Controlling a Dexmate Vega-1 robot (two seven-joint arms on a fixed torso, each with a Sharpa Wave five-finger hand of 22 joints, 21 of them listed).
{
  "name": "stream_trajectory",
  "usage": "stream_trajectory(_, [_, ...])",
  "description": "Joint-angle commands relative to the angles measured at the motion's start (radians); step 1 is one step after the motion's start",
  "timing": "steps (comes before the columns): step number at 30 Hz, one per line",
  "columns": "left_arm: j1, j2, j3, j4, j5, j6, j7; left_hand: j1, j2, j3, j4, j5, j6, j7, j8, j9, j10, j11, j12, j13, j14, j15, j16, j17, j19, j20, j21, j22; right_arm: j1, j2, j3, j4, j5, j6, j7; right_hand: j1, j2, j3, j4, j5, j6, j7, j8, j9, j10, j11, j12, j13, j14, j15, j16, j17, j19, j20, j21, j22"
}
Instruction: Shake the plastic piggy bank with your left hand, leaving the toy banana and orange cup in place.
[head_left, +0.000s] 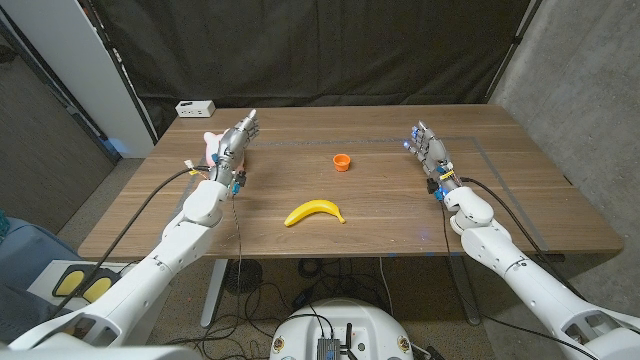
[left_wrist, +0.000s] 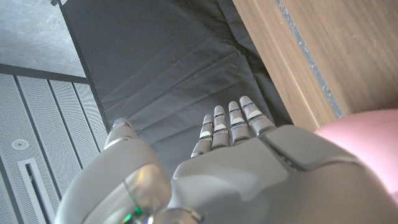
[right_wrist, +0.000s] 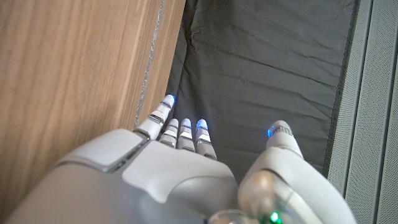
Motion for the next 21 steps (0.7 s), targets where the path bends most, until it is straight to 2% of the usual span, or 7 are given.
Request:
stream_trajectory(1, [0.01,0.03,-0.024,-0.014,0.143,-0.018,0.118,0.014,0.003,0.006,-0.013,-0.004,0.02,-0.003,0.005,0.006,0.016,-0.006,0.005,0.006,0.017,-0.006,0.001,0.002,0.007,0.003,-0.001,0.003,-0.018,0.007,-0.006,-0.021,-0.016,0.001,-0.034,0.007,0.001,0.006,-0.003,0.005,0.0,-0.001,-0.001,0.003,-0.001,0.011,-0.003,0.003,-0.005,0.007,-0.002,0.002,-0.001,0.006,0.0,0.001])
stream_trajectory(5, [0.013,0.036,-0.031,-0.02,0.183,-0.011,0.155,0.027,0.009,0.014,-0.02,-0.004,0.034,-0.006,0.007,0.007,0.023,-0.008,0.005,0.006,0.025,-0.007,0.001,0.002,0.01,0.007,-0.003,0.003,-0.022,0.009,-0.01,-0.025,-0.019,-0.003,-0.041,0.008,0.002,0.006,-0.003,0.004,0.0,-0.001,-0.001,0.003,-0.001,0.011,-0.003,0.003,-0.005,0.007,-0.002,0.002,-0.001,0.006,-0.001,0.001])
stream_trajectory(9, [0.02,0.053,-0.039,-0.039,0.271,0.009,0.228,0.041,0.015,0.021,-0.028,-0.005,0.038,-0.004,0.006,0.007,0.03,-0.012,0.006,0.007,0.031,-0.005,0.001,0.002,0.013,0.011,-0.004,0.004,-0.025,0.01,-0.015,-0.027,-0.023,-0.007,-0.044,0.008,0.002,0.006,-0.003,0.004,0.0,-0.002,-0.001,0.003,-0.001,0.011,-0.003,0.004,-0.006,0.007,-0.003,0.002,-0.002,0.007,-0.002,0.001])
stream_trajectory(13, [0.029,0.081,-0.045,-0.072,0.361,0.059,0.29,0.075,0.036,0.044,-0.045,0.0,0.045,-0.003,0.005,0.008,0.033,-0.014,0.004,0.008,0.034,-0.011,-0.004,0.002,0.006,0.018,-0.01,0.004,-0.035,0.01,-0.014,-0.035,-0.023,-0.007,-0.052,0.008,0.003,0.005,-0.003,0.004,0.0,-0.001,-0.001,0.003,-0.001,0.011,-0.004,0.004,-0.006,0.007,-0.003,0.002,-0.003,0.008,-0.004,0.001])
stream_trajectory(21, [0.048,0.133,-0.06,-0.117,0.438,0.141,0.332,0.105,0.046,0.061,-0.062,0.003,0.05,-0.005,0.002,0.008,0.037,-0.023,0.002,0.009,0.035,-0.014,-0.008,0.001,-0.007,0.021,-0.019,0.004,-0.058,-0.001,-0.008,-0.061,-0.023,-0.017,-0.072,0.009,0.003,0.005,-0.003,0.004,0.0,-0.002,-0.001,0.003,-0.001,0.01,-0.004,0.004,-0.006,0.008,-0.003,0.002,-0.003,0.009,-0.005,0.001])
